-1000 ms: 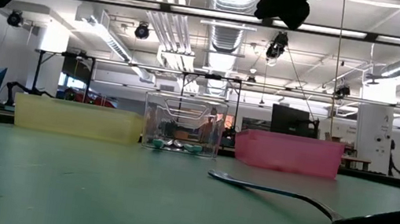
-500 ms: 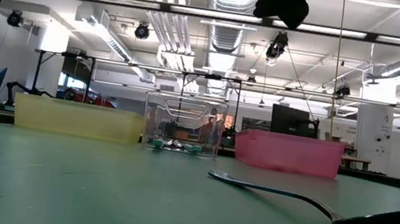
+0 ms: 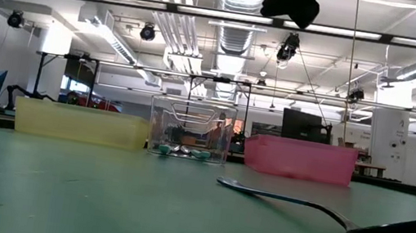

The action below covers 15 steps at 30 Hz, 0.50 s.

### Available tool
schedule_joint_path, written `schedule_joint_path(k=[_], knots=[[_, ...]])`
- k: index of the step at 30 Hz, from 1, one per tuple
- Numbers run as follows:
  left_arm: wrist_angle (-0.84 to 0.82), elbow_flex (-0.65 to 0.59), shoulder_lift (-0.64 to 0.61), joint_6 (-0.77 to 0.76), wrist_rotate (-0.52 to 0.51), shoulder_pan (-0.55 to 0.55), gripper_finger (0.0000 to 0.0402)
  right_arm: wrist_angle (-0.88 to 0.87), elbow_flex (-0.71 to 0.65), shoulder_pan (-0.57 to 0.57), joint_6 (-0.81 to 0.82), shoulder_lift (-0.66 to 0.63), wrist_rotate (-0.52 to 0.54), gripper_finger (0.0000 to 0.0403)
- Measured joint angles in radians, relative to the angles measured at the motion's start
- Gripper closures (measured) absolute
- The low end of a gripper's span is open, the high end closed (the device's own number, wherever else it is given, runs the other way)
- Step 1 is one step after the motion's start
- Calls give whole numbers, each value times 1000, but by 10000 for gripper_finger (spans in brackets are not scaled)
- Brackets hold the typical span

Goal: Sort silverware by color (type)
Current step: Put the green spoon into the transparent bin

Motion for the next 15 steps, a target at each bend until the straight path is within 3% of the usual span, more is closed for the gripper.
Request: schedule_joint_path(k=[5,15], knots=[[-2,-6,1,-37,-21,-16,235,12,0,0,-11,0,31,337],[-44,-7,4,-60,-24,-18,348,26,0,0,-28,0,32,337]])
